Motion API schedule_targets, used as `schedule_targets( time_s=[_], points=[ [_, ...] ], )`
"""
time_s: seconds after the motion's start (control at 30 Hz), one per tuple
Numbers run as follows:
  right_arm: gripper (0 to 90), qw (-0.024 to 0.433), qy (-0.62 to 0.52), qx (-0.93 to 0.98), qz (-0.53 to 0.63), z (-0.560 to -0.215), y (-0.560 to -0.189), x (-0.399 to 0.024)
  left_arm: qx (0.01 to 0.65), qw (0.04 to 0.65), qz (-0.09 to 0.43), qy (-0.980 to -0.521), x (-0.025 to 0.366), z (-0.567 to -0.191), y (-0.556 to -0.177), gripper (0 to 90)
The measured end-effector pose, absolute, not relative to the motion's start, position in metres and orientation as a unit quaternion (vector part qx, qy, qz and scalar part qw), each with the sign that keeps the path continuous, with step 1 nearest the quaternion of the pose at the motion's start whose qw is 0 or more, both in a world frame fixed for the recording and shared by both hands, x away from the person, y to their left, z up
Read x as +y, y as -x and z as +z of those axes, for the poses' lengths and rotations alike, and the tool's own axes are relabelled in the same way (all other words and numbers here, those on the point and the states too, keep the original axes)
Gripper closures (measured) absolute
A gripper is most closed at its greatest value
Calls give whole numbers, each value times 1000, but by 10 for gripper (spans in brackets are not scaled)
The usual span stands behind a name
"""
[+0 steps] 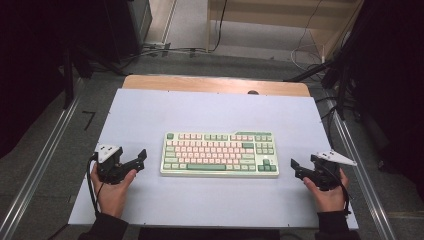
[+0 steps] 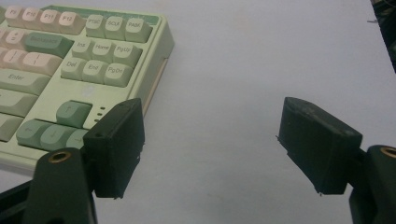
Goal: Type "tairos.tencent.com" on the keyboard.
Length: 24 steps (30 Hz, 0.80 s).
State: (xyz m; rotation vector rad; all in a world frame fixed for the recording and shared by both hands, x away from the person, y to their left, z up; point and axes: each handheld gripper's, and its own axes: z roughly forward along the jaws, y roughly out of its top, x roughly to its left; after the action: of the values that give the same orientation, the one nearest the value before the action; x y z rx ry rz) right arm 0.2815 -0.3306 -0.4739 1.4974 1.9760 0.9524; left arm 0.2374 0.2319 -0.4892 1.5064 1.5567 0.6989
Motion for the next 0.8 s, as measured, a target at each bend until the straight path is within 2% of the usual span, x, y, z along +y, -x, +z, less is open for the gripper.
schedule_targets(
  time_s=[0.8],
  points=[
    [214,231,-530,734,355,-473,-281,-314,615,421,283,-604,220,-488,-242,155]
  ],
)
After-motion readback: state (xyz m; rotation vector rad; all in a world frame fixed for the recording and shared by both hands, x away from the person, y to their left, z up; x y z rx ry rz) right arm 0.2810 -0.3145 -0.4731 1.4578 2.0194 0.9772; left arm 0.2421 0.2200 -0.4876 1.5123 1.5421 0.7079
